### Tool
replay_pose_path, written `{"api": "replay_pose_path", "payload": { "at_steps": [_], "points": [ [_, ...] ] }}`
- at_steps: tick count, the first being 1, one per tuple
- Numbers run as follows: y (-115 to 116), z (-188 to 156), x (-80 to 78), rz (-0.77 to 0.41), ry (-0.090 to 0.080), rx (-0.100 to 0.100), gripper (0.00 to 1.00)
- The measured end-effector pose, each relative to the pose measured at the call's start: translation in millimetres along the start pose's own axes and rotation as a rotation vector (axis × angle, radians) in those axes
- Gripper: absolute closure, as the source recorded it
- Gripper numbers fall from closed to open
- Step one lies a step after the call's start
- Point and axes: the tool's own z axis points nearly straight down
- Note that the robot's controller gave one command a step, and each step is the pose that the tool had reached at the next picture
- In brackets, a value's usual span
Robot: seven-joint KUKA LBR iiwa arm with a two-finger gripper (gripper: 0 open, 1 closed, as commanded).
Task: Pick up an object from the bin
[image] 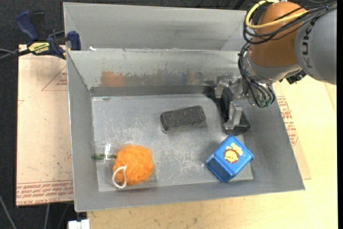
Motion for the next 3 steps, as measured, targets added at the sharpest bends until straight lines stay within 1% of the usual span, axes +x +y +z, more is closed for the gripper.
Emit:
{"api": "replay_pose_path", "payload": {
  "at_steps": [1,2,3],
  "points": [
    [0.2,-5.2,-1.6,-0.001,-0.007,0.001,0.00],
    [1.2,-3.7,-2.9,-0.004,-0.009,0.001,0.00],
    [24.5,29.9,14.4,-0.015,-0.006,0.000,0.00]
  ]
}}
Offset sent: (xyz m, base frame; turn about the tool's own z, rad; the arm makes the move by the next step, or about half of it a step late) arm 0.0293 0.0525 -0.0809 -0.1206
